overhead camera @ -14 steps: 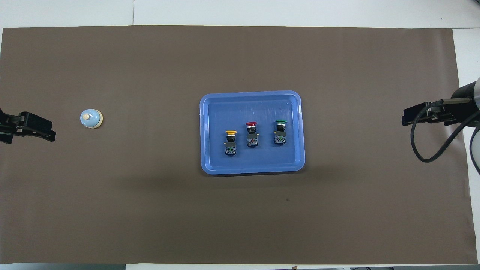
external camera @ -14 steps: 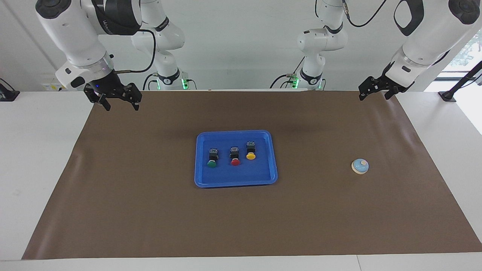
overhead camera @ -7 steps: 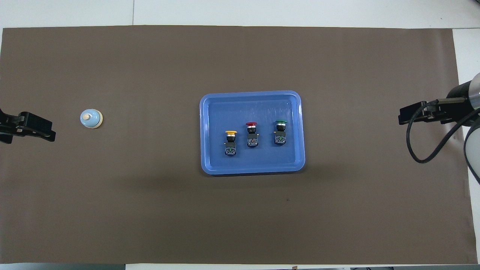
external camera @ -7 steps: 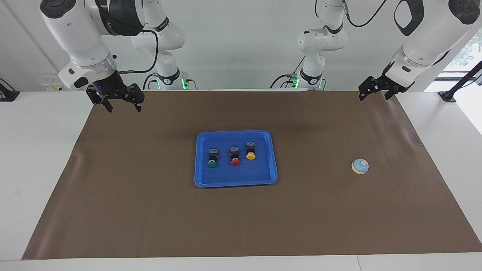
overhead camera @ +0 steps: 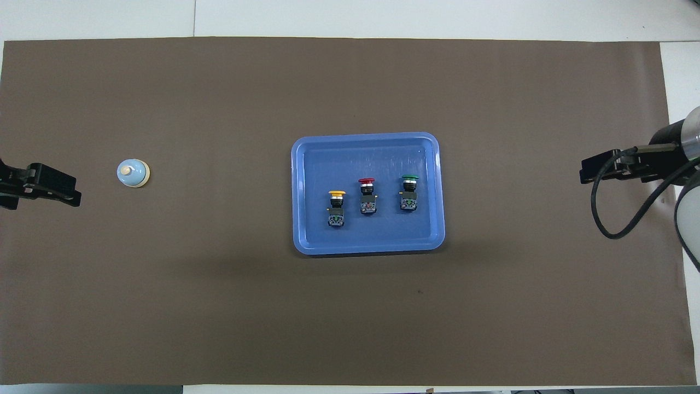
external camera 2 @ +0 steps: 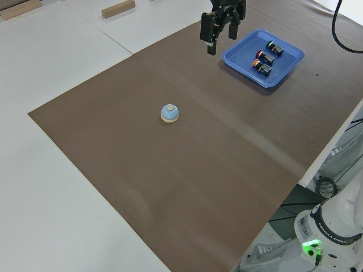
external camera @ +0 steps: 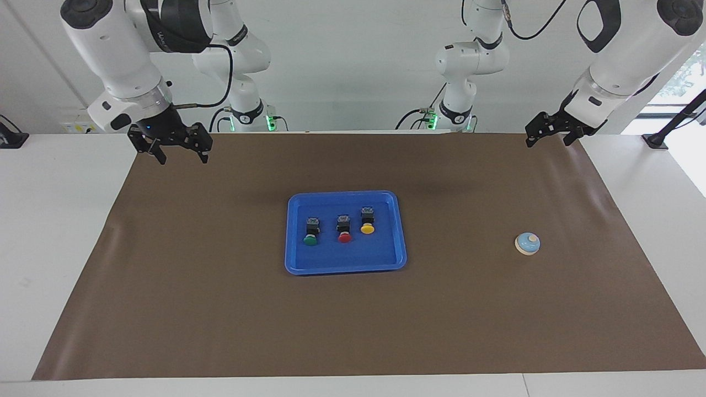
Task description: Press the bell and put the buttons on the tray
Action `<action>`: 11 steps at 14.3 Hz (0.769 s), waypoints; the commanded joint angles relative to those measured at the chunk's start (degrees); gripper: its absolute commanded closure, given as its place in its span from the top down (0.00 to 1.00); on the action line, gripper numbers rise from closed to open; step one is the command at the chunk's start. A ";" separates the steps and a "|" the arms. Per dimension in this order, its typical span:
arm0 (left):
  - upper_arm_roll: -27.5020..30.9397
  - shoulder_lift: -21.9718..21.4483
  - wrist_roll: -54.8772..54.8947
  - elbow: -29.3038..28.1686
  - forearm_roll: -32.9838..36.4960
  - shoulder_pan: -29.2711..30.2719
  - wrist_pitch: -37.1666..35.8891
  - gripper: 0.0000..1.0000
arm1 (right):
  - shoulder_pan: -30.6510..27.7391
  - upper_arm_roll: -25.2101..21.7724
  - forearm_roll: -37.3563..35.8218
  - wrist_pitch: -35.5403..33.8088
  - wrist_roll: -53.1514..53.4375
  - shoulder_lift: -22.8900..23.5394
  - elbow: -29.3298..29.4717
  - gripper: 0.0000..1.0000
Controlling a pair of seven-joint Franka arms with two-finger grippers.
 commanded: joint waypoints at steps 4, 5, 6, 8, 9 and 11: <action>0.00 -1.58 -0.16 -1.64 0.97 0.04 0.12 1.00 | -0.35 0.43 -0.34 0.32 -0.98 -1.18 -1.19 1.00; 0.00 -1.58 -0.16 -1.64 0.97 0.04 0.03 1.00 | -0.43 0.43 -0.34 0.23 -0.98 -1.18 -1.27 1.00; 0.00 -1.58 -0.16 -1.64 0.97 0.04 0.11 1.00 | -0.43 0.43 -0.34 0.14 -1.06 -1.18 -1.28 1.00; 0.00 -1.58 -0.16 -1.64 0.97 0.04 0.11 1.00 | -0.43 0.43 -0.34 0.05 -1.06 -1.27 -1.45 1.00; 0.00 -1.58 -0.07 -1.64 0.97 0.04 0.03 1.00 | -0.43 0.43 -0.34 0.05 -1.06 -1.44 -1.45 1.00; 0.00 -1.58 -0.16 -1.73 0.97 -0.14 0.03 1.00 | -0.43 0.43 -0.34 0.05 -1.06 -1.53 -1.71 1.00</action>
